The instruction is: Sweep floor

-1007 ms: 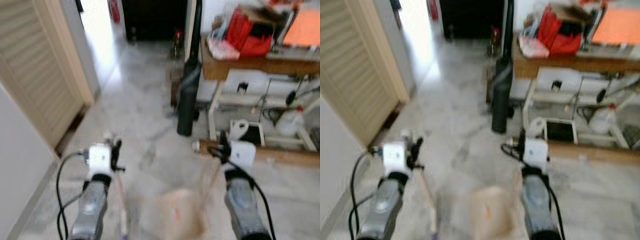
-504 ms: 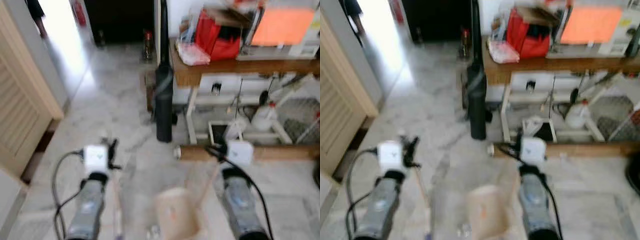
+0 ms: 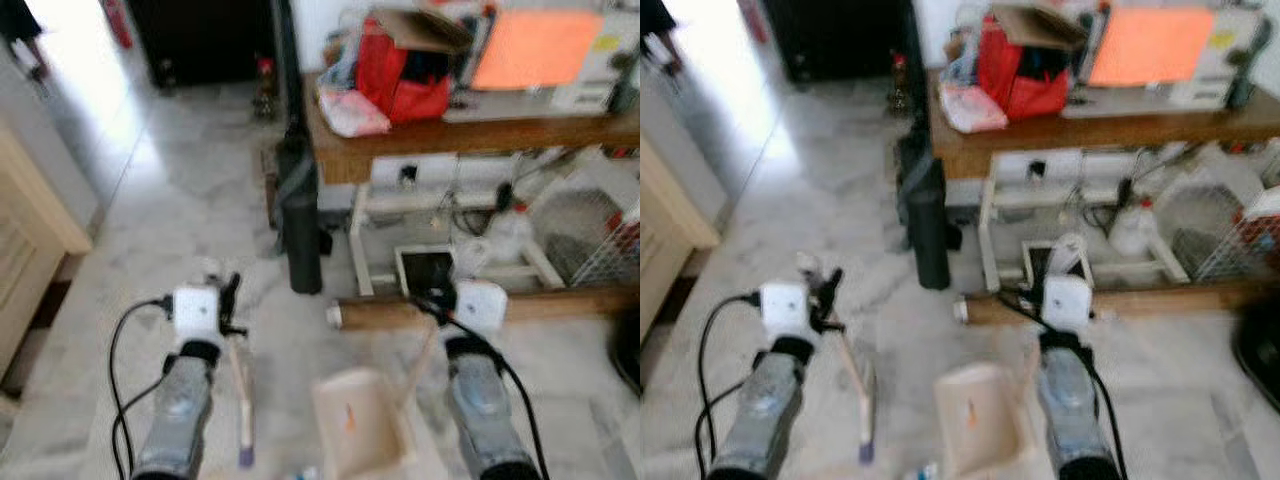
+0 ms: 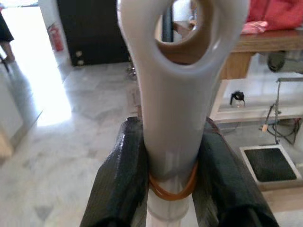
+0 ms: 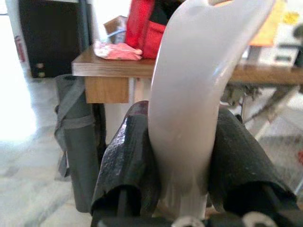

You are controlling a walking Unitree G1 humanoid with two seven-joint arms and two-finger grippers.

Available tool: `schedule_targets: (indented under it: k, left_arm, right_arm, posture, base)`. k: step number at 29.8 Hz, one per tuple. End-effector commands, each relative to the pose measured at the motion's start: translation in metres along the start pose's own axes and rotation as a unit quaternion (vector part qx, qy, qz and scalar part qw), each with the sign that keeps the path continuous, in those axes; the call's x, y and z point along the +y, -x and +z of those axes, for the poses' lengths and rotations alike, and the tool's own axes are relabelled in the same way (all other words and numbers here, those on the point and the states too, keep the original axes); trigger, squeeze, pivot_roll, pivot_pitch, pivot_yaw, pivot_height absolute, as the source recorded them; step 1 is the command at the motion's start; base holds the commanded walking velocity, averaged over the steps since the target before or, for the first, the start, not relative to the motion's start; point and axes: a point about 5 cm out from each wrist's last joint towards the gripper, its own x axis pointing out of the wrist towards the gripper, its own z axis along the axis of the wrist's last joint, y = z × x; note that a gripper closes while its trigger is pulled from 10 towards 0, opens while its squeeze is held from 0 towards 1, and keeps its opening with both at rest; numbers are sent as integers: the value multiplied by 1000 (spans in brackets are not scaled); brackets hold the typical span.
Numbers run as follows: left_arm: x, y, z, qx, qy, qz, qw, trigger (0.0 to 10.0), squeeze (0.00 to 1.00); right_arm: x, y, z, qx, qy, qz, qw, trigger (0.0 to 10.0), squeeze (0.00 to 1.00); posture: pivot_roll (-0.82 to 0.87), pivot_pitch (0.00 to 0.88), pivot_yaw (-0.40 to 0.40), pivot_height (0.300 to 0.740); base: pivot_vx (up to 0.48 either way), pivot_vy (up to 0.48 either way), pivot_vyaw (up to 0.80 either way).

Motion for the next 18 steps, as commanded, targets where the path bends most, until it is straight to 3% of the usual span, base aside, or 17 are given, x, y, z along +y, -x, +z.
schedule_targets:
  k: [1,10,18]
  left_arm:
    - [5,-1,6,-14,-13,0,1000,10000,0]
    - [10,2,1,8,-35,6,999,10000,0]
    - [11,1,-5,35,-54,-24,998,10000,0]
  right_arm:
    - [5,-4,6,-13,-6,3,1000,10000,0]
    - [4,-4,-2,3,3,1,1000,10000,0]
    - [7,-6,-10,22,12,2,1000,10000,0]
  posture:
    - [85,0,-2,740]
    - [86,15,11,740]
    - [93,73,33,740]
  base:
    - [0,0,0]
    - [0,0,0]
    - [0,0,0]
